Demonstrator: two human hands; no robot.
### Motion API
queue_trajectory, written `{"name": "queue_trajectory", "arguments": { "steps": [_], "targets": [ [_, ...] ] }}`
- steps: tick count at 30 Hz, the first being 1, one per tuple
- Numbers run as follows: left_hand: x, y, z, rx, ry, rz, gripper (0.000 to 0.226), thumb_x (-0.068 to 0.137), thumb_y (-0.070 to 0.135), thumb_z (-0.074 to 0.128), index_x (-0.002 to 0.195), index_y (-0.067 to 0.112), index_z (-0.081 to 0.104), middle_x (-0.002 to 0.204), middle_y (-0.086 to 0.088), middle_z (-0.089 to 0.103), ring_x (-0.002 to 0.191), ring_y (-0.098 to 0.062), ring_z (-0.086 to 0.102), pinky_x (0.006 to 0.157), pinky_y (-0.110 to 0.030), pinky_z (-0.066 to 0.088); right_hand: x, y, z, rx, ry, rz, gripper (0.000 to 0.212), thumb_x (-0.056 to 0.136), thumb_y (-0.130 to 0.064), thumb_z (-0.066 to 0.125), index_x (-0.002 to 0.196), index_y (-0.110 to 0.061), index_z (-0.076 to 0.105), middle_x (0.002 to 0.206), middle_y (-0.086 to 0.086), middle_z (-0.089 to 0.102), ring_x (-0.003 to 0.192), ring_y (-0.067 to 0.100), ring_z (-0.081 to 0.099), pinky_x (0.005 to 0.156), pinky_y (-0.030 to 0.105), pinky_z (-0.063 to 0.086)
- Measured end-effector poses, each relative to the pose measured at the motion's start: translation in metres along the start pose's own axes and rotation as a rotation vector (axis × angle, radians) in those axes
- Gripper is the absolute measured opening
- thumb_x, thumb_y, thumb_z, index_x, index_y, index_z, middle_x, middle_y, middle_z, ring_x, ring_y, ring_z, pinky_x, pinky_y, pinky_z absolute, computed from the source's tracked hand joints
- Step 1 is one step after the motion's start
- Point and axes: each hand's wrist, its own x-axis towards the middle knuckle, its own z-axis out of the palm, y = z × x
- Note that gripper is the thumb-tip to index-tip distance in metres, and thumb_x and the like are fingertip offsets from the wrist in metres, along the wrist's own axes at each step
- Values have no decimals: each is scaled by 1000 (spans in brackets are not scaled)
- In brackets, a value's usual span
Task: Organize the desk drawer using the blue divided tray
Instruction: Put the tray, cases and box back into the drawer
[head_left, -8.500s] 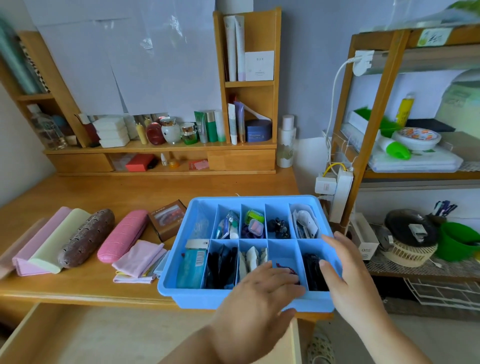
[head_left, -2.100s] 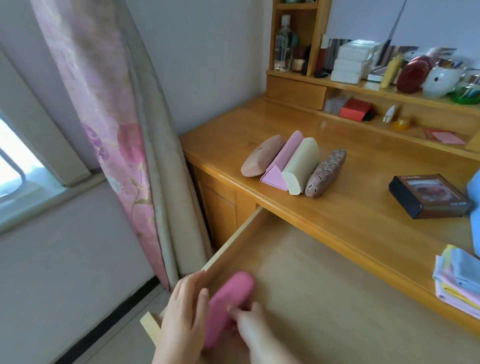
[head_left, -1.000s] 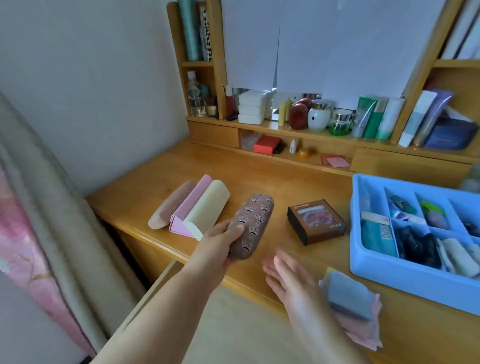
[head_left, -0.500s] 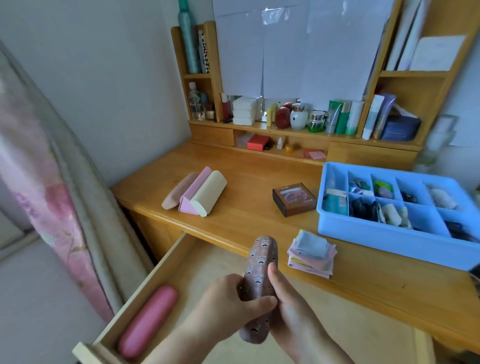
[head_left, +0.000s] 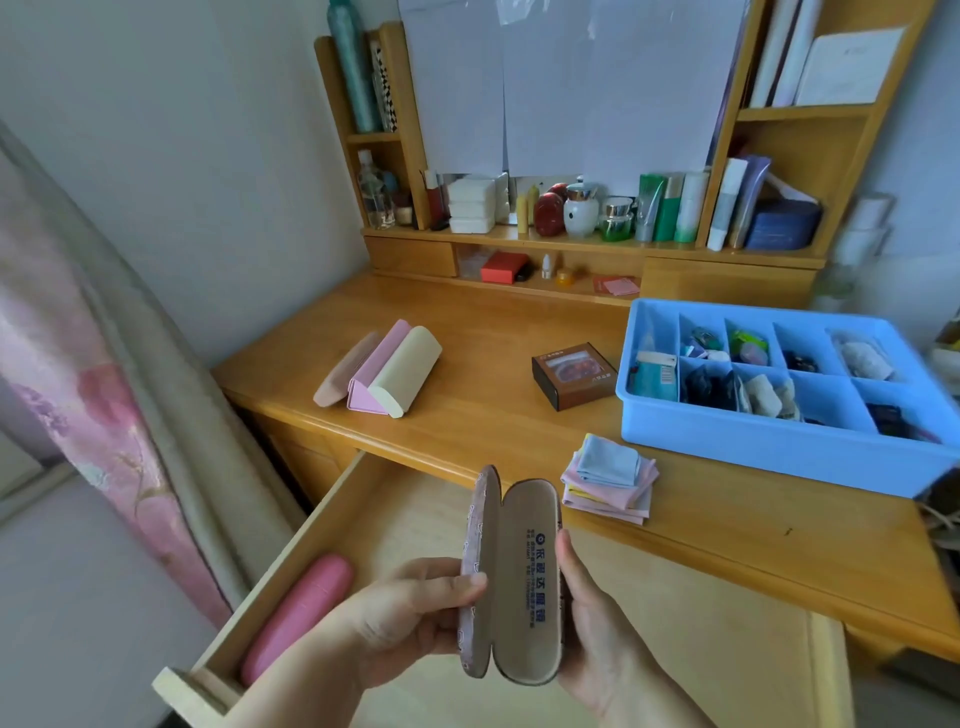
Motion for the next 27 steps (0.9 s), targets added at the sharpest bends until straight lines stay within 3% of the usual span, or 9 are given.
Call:
{"name": "queue_trajectory", "arguments": {
  "steps": [5, 11, 14, 16, 19, 22, 23, 25, 27],
  "targets": [
    [5, -7, -3, -26, 1, 18, 42, 73, 26, 66, 107, 2, 68, 101, -16, 70, 84, -22, 68, 72, -29, 55, 8, 6, 0, 44, 41, 21, 62, 78, -61, 51, 114, -13, 69, 122, 19, 63, 112, 31, 62, 88, 42, 52],
    [3, -20, -5, -186, -4, 80, 49, 82, 27, 58, 123, 1, 60, 112, -21, 63, 98, -29, 59, 79, -33, 51, 12, -4, 9, -82, 96, 51, 55, 82, -60, 54, 108, -16, 73, 112, 13, 69, 101, 27, 68, 76, 35, 55],
    [13, -32, 3, -256, 112, 123, 34, 89, 21, 58, 119, 8, 63, 107, -17, 69, 91, -28, 65, 71, -33, 51, 6, -19, 23, -440, 111, -75, 36, 89, -55, 50, 113, -34, 66, 104, -8, 73, 94, 9, 69, 69, 24, 53],
    [22, -40, 10, -273, 258, 134, 26, 92, 15, 52, 115, 14, 63, 104, -15, 72, 88, -27, 70, 69, -33, 52, 4, -34, 31, -823, 175, -206, 38, 87, -60, 46, 103, -31, 66, 90, -10, 72, 83, 0, 67, 66, 17, 50],
    [29, -50, 13, -351, 420, 149, 31, 79, 15, 62, 107, 25, 69, 96, -9, 74, 83, -25, 71, 73, -36, 53, 4, -75, 21, -1127, 450, -505, 36, 91, -50, 51, 78, -20, 66, 68, -7, 66, 68, 0, 61, 63, 22, 48],
    [26, -60, 12, -372, 495, 161, 27, 82, 27, 65, 102, 45, 69, 99, 7, 74, 90, -18, 71, 80, -38, 52, -2, -119, -5, -1414, 714, -776, 11, 90, -27, 58, 83, -27, 67, 77, -17, 65, 79, 1, 61, 62, 19, 45],
    [23, -58, 14, -332, 546, 160, 24, 78, 40, 67, 101, 49, 68, 101, 15, 73, 94, -12, 69, 84, -36, 50, -1, -126, -13, -1515, 697, -771, 9, 89, -25, 60, 88, -27, 68, 85, -17, 65, 83, 3, 60, 65, 19, 46],
    [20, -58, 17, -199, 669, 166, 42, 64, 60, 66, 105, 50, 65, 111, 27, 64, 108, -4, 58, 96, -30, 40, 5, -130, -24, -1696, 574, -638, 19, 87, -29, 63, 105, -26, 68, 97, -16, 59, 90, 4, 56, 74, 19, 43],
    [20, -56, 17, -174, 708, 136, 49, 75, 54, 69, 120, 37, 61, 118, 19, 57, 120, -10, 50, 100, -29, 33, 14, -126, -29, -1800, 472, -523, 33, 84, -36, 66, 116, -26, 65, 105, -15, 58, 94, 5, 54, 79, 19, 43]
  ]
}}
